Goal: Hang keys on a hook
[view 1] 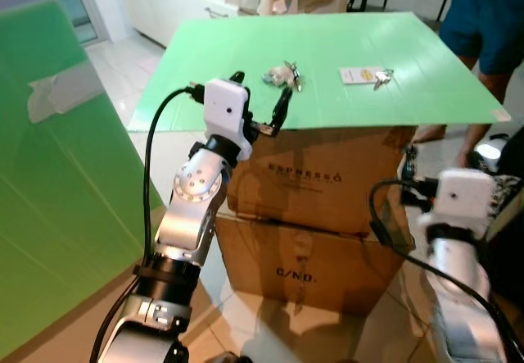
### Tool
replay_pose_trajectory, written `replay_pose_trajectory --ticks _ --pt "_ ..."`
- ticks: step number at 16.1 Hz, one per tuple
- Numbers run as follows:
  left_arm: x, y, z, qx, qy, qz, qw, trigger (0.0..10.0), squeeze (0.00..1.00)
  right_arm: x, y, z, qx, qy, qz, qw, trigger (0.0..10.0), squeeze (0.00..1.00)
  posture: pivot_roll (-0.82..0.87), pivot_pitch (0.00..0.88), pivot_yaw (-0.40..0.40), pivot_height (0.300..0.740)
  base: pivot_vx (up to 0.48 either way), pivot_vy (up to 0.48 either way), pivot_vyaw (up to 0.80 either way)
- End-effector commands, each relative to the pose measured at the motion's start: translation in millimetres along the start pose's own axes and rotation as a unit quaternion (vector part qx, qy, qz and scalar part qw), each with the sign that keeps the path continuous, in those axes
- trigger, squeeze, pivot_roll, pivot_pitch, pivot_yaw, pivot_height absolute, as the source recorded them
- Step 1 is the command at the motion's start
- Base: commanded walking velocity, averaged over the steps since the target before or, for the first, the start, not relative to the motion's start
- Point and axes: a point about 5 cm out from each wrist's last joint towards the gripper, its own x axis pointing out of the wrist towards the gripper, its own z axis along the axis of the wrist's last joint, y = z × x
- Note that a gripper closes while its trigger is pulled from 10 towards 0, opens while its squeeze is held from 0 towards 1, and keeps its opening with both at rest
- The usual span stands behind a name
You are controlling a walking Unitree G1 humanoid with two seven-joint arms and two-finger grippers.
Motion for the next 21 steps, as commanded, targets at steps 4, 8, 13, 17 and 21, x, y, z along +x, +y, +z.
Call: replay_pose_trajectory --ticks 4,8,13,17,21 --pt "16.1 6.1 2.1 0.0 0.016 0.008 1.0 10.0 0.0 22.6 -2.2 38.0 0.017 -0.061 -0.017 0.998 10.0 0.0 -0.25 0.0 0.095 0.74 0.0 0.0 0.0" --pt "28.3 6.8 3.1 0.007 0.016 0.017 1.0 10.0 0.0 42.6 0.6 39.9 0.022 -0.06 -0.01 0.998 10.0 0.0 -0.24 0.0 0.097 0.74 0.0 0.0 0.0" --pt "24.5 6.2 -6.3 -0.004 0.032 0.031 0.999 10.0 0.0 50.1 2.8 44.6 0.027 -0.061 -0.001 0.998 10.0 0.0 -0.24 0.0 0.093 0.74 0.093 0.0 0.0" --pt "25.5 -3.9 -0.1 0.007 0.013 0.013 1.0 10.0 0.0 48.8 4.8 43.3 0.027 -0.057 0.005 0.998 10.0 0.0 -0.24 0.0 0.094 0.74 0.467 0.0 0.0" --pt "26.5 -11.7 0.5 0.012 0.012 -0.001 1.0 10.0 0.0 46.1 7.0 41.4 0.028 -0.052 0.008 0.998 10.0 0.0 -0.24 0.0 0.101 0.74 0.47 0.0 0.0"
